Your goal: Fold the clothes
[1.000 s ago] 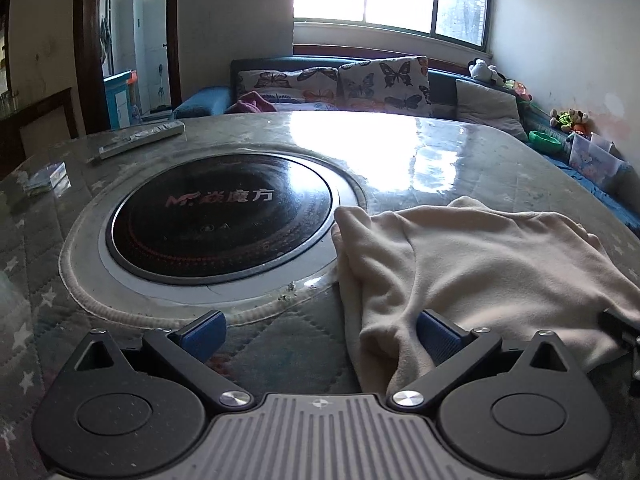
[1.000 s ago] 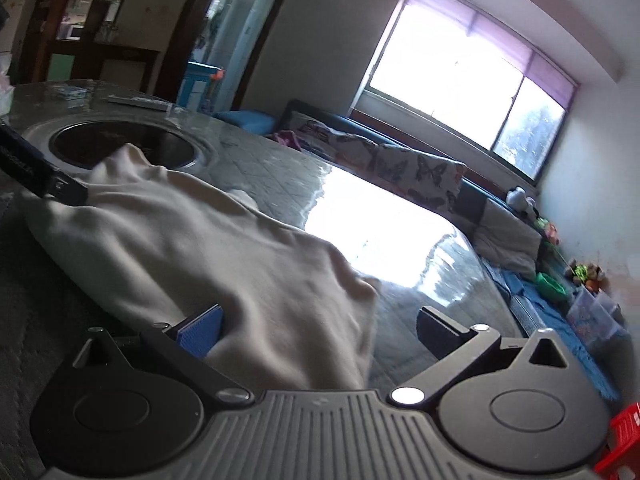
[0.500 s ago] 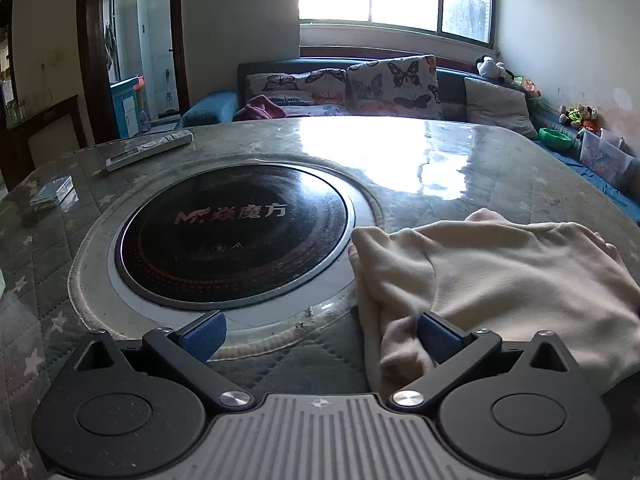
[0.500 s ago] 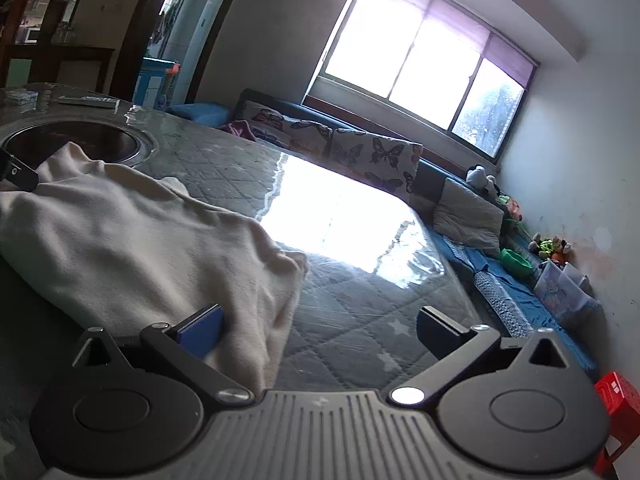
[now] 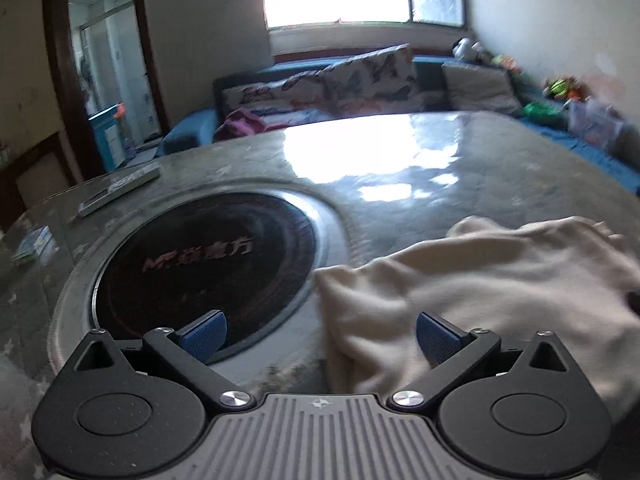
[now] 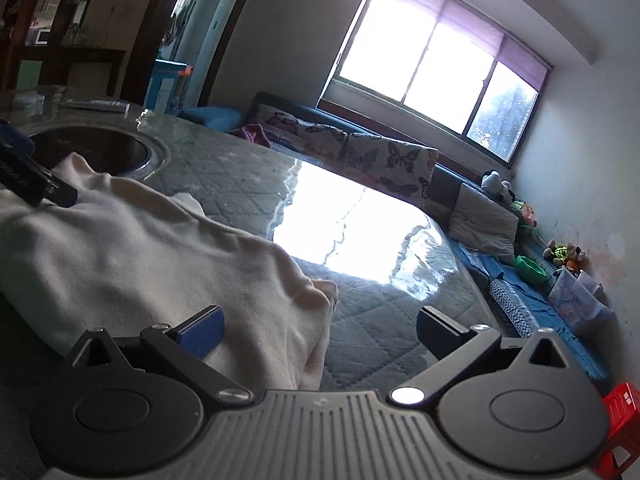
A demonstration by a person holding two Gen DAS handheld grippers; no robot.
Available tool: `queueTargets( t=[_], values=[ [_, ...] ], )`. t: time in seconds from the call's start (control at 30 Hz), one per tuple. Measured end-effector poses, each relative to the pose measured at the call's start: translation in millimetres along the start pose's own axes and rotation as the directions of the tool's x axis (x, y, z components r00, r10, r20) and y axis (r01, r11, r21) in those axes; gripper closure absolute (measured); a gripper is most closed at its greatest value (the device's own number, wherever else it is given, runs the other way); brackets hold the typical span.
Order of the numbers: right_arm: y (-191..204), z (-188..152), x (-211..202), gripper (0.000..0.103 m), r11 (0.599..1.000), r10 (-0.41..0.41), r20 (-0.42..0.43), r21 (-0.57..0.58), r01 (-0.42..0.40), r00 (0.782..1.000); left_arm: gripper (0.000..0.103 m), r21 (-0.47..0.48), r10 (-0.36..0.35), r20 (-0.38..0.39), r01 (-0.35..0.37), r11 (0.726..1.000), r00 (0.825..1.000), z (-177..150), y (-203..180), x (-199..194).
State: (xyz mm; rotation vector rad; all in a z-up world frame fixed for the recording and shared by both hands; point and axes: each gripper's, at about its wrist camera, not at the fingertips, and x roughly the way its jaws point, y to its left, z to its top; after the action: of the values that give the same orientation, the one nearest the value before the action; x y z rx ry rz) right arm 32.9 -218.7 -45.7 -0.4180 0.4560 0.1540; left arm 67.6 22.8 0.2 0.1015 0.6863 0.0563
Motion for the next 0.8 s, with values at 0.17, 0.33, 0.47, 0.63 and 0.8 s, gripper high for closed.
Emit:
queueTargets(
  t=[0.17, 0.33, 0.47, 0.63, 0.8],
  values=[
    [-6.9, -4.6, 3.6, 0.0, 1.0, 0.006, -0.019, 0.026, -0.006, 1.0, 0.0, -0.019, 0.074, -0.001, -0.074, 0.997, 0.997, 3.3, 13.1, 9.0],
    [-9.5, 1.3, -0.5, 0.0, 1.0, 0.004, -0.005, 0.019, -0.004, 1.0, 0.0, -0.05, 0.084, 0.013, -0.084, 0.995, 0.996, 9.4, 18.8, -0.8],
    [-7.5, 9.9, -3.7, 0.0, 1.0, 0.018, 0.02, 0.009, -0.018, 1.0, 0.002, -0.05, -0.01, 0.052, 0.013, 0.999, 0.999, 10.9, 9.9, -26.8],
    [1.3, 15.4, -3.2, 0.0, 0.999, 0.04, 0.038, -0.009, -0.04, 0.998, 0.021, -0.052, -0.237, 0.08, 0.241, 0.969, 0.968, 2.1, -4.6, -56.4],
    [2.5, 12.6, -1.5, 0.0, 0.999, 0.052, 0.03, -0.003, -0.052, 0.998, 0.045, -0.081, -0.407, 0.118, 0.417, 0.905, 0.906, -3.3, -13.8, -56.3]
  ],
)
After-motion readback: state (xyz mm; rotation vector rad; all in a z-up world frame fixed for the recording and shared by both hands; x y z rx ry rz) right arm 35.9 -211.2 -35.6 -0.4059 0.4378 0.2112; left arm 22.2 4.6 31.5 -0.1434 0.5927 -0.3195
